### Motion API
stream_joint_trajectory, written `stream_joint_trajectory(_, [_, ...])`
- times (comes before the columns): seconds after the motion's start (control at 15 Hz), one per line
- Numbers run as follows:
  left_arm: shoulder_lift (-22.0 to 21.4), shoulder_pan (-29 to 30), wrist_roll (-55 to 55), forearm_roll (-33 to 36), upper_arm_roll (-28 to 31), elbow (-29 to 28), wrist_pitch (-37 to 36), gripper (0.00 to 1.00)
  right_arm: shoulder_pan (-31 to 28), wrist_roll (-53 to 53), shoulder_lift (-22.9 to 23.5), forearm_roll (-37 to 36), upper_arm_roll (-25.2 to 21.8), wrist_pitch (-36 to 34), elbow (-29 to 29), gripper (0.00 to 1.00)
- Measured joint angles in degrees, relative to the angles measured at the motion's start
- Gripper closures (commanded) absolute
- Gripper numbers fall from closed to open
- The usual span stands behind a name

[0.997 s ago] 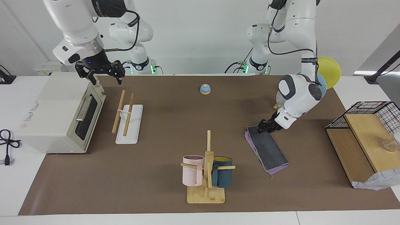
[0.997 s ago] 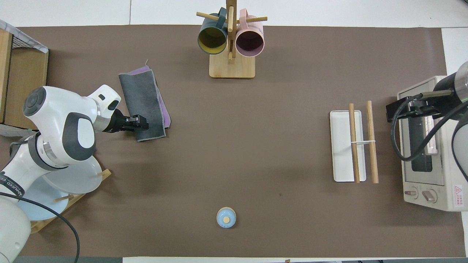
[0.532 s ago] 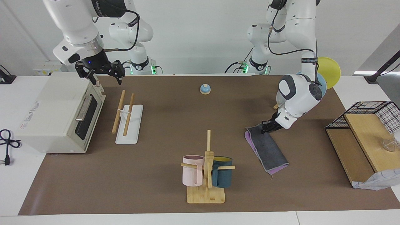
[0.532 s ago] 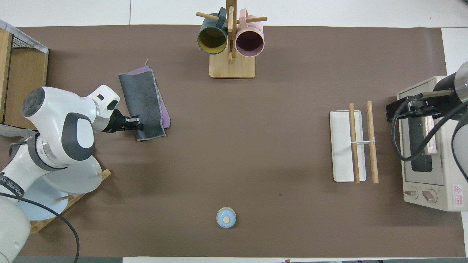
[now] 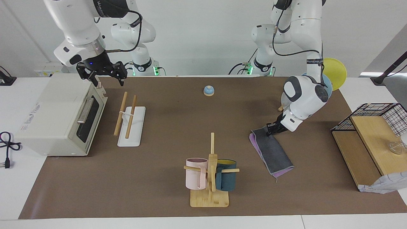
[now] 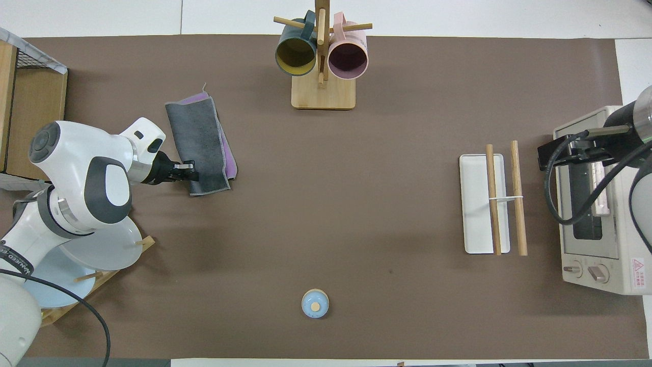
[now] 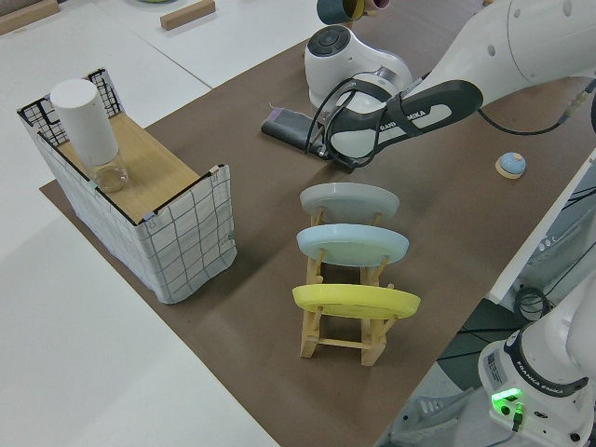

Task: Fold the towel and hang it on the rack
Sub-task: 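Lift the towel with the left gripper while the right gripper approaches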

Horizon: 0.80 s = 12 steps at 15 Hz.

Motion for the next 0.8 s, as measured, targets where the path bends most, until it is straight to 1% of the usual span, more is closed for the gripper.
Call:
stream_joint_trajectory(0.4, [-2.2, 0.0, -23.3, 0.0, -0.1, 10.6, -12.5, 1.00, 0.1, 0.0, 0.0, 0.0, 0.0, -0.8, -0.8, 0.00])
stream_joint_trajectory(0.66, [-5.1, -0.3, -43.8, 0.0, -0.8, 13.7, -16.1, 1.00, 0.1, 0.0, -0.2, 0.3, 0.0, -0.8, -1.7, 0.00])
stream_joint_trajectory(0.8, [-6.7, -0.4, -53.7, 0.0, -2.3, 15.1, -17.7, 1.00, 0.0, 0.2, -0.3, 2.4, 0.0, -0.8, -2.0, 0.00])
